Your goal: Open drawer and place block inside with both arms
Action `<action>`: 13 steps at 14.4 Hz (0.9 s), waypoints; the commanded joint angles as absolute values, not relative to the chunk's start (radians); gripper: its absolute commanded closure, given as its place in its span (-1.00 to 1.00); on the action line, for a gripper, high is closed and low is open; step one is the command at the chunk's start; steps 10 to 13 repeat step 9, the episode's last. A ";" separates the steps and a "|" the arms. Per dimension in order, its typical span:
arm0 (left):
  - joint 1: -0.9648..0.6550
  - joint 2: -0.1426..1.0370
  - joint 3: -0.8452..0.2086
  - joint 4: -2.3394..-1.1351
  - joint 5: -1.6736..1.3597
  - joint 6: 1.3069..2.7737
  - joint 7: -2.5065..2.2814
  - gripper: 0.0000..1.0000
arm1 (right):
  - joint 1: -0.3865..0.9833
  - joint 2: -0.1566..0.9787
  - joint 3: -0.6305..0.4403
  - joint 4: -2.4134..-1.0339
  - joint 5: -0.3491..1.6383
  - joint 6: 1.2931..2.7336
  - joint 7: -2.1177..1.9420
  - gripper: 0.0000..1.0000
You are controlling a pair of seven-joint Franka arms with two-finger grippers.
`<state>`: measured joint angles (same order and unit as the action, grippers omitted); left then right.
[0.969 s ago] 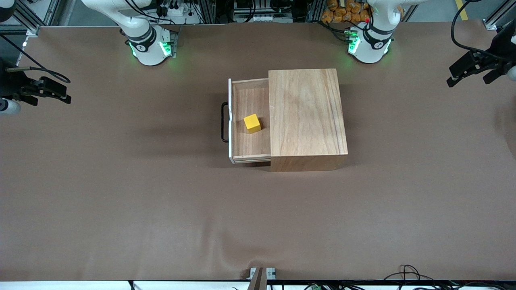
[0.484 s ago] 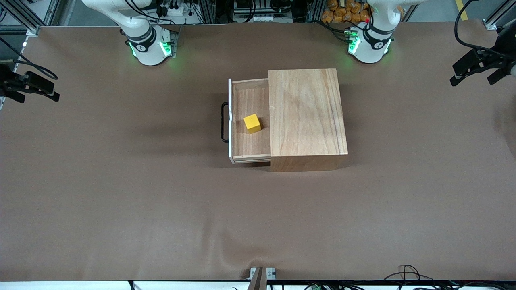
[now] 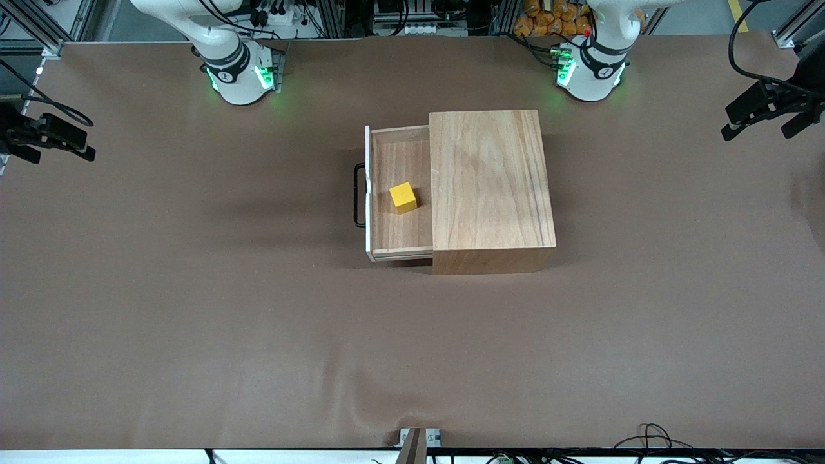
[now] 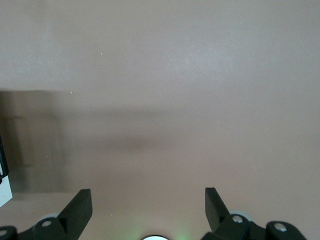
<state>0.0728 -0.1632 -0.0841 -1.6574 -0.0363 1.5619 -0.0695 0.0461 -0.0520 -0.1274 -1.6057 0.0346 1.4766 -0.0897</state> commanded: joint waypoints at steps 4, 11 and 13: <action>0.080 -0.132 -0.087 -1.617 -0.044 1.531 -0.058 -1.00 | 0.037 -0.066 -0.126 -1.600 0.046 1.463 -0.084 -1.00; 0.075 -0.127 -0.092 -1.618 -0.044 1.531 -0.061 -1.00 | 0.035 -0.067 -0.127 -1.600 0.046 1.465 -0.084 -1.00; 0.075 -0.127 -0.092 -1.618 -0.044 1.531 -0.061 -1.00 | 0.035 -0.067 -0.127 -1.600 0.046 1.465 -0.084 -1.00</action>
